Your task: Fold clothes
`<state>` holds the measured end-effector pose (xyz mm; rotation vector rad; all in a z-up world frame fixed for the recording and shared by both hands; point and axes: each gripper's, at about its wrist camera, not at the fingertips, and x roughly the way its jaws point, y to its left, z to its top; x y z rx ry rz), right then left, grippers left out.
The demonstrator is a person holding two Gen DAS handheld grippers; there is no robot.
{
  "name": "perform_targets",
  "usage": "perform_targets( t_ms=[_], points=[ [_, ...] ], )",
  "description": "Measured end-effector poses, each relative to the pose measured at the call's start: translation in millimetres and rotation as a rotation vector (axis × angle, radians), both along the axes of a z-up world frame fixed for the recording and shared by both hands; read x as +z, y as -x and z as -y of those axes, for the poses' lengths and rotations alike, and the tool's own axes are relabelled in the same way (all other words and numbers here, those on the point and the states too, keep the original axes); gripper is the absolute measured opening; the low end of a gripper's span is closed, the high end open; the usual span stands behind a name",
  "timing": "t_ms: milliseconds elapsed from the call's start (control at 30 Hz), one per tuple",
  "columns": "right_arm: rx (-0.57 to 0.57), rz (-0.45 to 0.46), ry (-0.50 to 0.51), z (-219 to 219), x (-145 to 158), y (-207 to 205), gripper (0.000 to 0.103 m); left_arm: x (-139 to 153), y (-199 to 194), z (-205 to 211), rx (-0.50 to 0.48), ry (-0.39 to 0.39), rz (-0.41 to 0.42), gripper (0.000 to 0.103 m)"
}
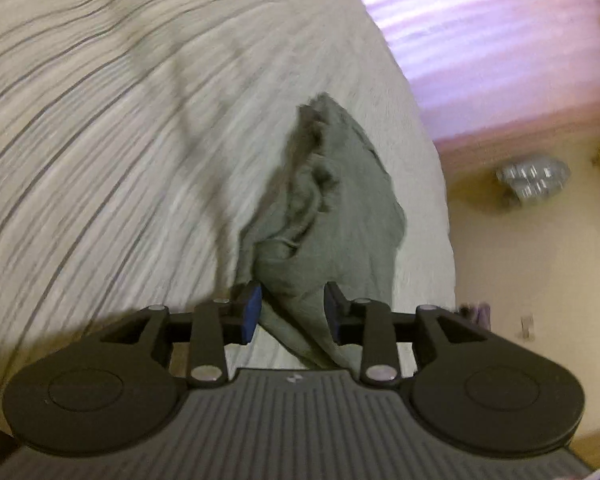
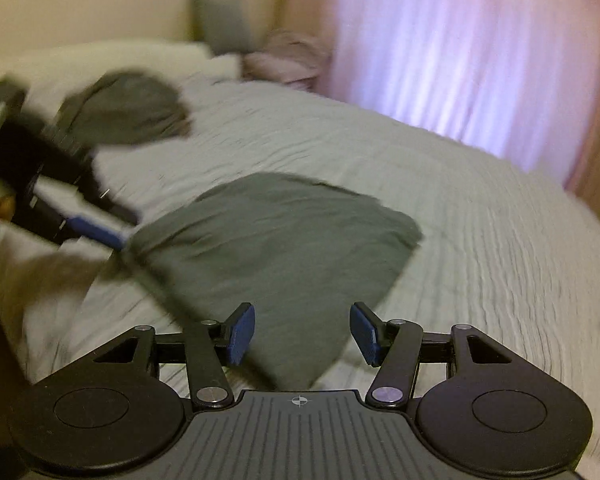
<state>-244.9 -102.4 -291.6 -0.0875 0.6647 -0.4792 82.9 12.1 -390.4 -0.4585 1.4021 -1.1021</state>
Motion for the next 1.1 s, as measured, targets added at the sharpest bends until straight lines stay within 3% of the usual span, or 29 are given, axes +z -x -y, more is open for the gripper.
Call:
perform_targets(
  t_ms=[167,300,367,400,433,467,567,667,733,833,967,1100],
  points=[
    [0.059,-0.125,0.162,-19,-26,-13,0.056,-10,0,9,0.083,0.015,-0.018,0.028],
    [0.062,-0.141,0.220,-16,-37,-11,0.056,-15,0,15,0.105,0.020,-0.008,0.027],
    [0.068,-0.147,0.226,-13,-41,-12,0.056,-16,1,11,0.101,0.033,0.006,0.013],
    [0.070,-0.154,0.245,-12,-43,-13,0.047,-16,1,9,0.098,0.042,0.015,0.004],
    [0.080,-0.169,0.259,-12,-46,-14,0.035,-15,2,7,0.093,0.054,0.029,0.002],
    [0.093,-0.182,0.258,-11,-46,-15,0.014,-8,4,2,0.083,0.076,0.064,0.002],
    [0.104,-0.156,0.278,-15,-42,-14,0.005,11,9,-8,0.055,0.138,0.172,0.001],
    [0.114,-0.148,0.303,-18,-38,-13,0.005,11,11,-11,0.045,0.132,0.241,0.001],
    [0.130,-0.194,0.291,-17,-45,-18,0.005,-4,12,-7,0.042,0.073,0.257,0.001],
    [0.141,-0.238,0.276,-17,-55,-19,0.005,-11,15,-15,0.060,0.077,0.226,0.001],
    [0.111,-0.228,0.254,-11,-54,-16,0.005,-1,23,-9,0.012,0.065,0.353,0.001],
    [0.089,-0.250,0.184,0,-65,-25,0.006,-14,21,-1,-0.007,0.003,0.345,0.006]
  ],
)
